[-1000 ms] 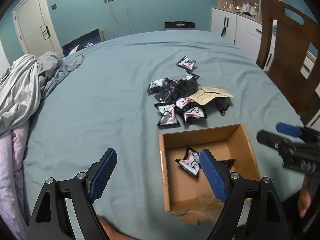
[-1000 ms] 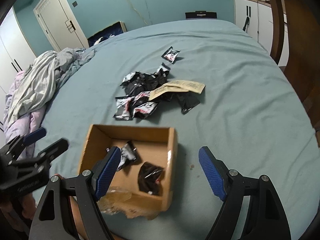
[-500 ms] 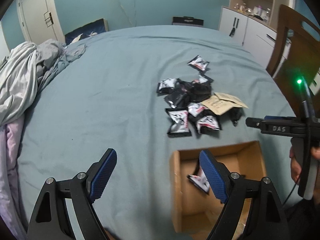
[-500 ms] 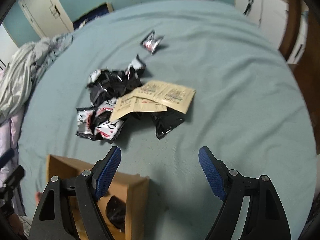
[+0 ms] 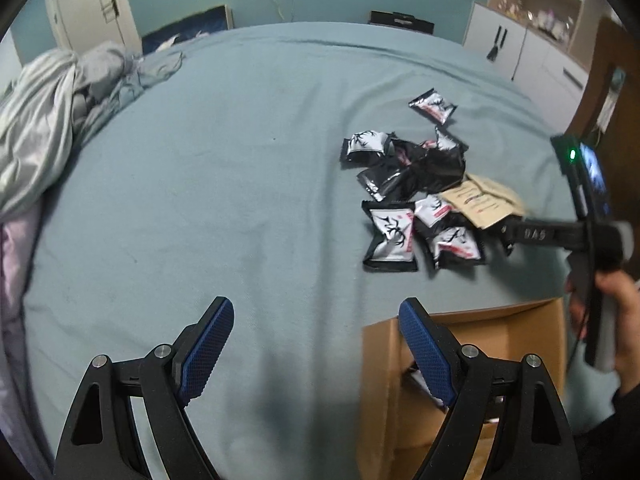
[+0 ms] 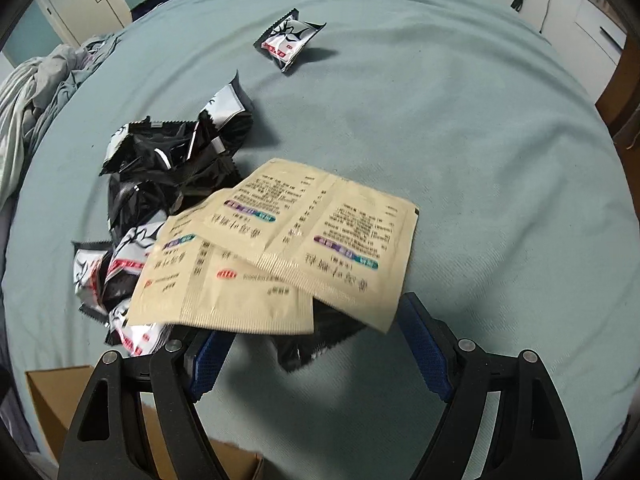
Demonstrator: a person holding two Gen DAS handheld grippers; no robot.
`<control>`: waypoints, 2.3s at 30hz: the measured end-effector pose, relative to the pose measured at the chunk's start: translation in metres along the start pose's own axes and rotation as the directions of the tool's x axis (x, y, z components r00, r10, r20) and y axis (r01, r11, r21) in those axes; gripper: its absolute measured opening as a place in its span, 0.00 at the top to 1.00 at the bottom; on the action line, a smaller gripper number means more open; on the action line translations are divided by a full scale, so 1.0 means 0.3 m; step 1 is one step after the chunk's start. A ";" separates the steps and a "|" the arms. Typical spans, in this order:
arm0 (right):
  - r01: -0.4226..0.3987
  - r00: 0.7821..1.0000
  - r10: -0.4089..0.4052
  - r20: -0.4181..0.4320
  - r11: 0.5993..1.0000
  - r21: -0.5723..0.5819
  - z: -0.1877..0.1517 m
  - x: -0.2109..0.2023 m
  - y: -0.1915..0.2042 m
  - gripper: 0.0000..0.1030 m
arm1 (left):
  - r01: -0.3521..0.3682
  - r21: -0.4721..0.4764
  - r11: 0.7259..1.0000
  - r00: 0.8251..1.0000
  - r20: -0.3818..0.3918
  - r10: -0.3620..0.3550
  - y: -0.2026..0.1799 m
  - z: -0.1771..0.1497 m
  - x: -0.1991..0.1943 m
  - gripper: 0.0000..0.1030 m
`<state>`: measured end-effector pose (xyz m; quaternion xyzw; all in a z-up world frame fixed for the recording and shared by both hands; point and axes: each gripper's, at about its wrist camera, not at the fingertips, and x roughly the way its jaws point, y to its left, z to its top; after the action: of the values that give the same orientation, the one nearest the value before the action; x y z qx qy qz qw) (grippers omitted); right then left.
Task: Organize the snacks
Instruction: 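Grasp another black packet from the pile with the right tool, then carry the black packet to the box with the right tool while the left tool grasps a white packet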
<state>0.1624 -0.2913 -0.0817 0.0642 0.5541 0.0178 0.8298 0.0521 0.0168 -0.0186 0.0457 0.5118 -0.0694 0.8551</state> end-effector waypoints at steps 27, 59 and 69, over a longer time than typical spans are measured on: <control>-0.338 0.918 0.287 0.276 0.927 0.163 -0.608 -0.660 -0.141 0.71 | 0.154 0.057 0.986 0.957 -0.258 -0.134 -0.159 0.230 0.398 0.25; -0.271 0.942 0.262 0.208 0.962 0.014 -0.572 -0.588 0.039 0.70 | 0.197 0.288 0.937 0.978 0.014 -0.210 -0.253 -0.137 -0.188 0.66; -0.249 0.941 0.254 0.225 0.967 -0.052 -0.602 -0.598 0.079 0.70 | 0.117 0.208 0.971 0.986 0.095 -0.139 -0.189 -0.136 -0.205 0.23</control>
<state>-0.0723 -0.2703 0.0176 0.1264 0.4415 0.1226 0.8798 -0.0216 -0.0286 0.0160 0.0950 0.4567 -0.1782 0.8664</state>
